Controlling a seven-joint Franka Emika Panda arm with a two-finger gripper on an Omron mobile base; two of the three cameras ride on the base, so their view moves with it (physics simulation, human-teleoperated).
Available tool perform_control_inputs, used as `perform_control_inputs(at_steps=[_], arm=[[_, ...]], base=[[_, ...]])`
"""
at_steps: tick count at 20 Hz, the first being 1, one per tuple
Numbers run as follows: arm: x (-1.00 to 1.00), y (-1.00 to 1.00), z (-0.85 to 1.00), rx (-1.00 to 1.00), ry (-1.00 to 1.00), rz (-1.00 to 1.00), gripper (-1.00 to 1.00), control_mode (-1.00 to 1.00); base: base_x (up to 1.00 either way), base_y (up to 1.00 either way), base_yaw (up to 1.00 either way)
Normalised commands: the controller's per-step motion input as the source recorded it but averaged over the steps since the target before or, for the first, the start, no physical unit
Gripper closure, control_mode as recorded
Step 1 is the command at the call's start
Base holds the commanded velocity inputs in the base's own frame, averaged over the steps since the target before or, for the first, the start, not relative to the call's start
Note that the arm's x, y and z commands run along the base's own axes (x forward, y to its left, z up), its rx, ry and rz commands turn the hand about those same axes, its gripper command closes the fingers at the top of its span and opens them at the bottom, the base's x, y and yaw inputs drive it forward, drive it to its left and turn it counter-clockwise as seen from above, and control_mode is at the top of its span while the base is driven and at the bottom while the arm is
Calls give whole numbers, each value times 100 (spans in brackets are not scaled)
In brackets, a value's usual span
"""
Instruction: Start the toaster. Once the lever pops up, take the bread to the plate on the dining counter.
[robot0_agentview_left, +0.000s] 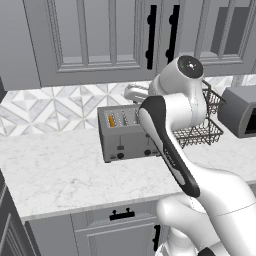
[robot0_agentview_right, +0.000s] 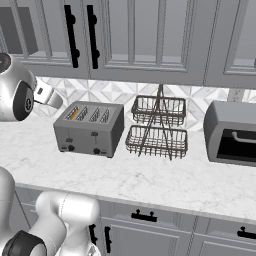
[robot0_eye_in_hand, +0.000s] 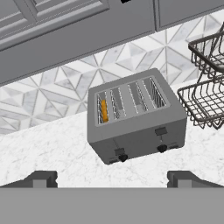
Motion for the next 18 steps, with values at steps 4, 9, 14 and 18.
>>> perform_control_inputs(at_steps=[4,9,14,18], arm=[[0,0,0,0,0,0,-100,-100],[0,0,0,0,0,0,-100,-100],[0,0,0,0,0,0,-100,-100],[0,0,0,0,0,0,-100,-100]], base=[[0,0,0],[0,0,0],[0,0,0],[0,0,0]])
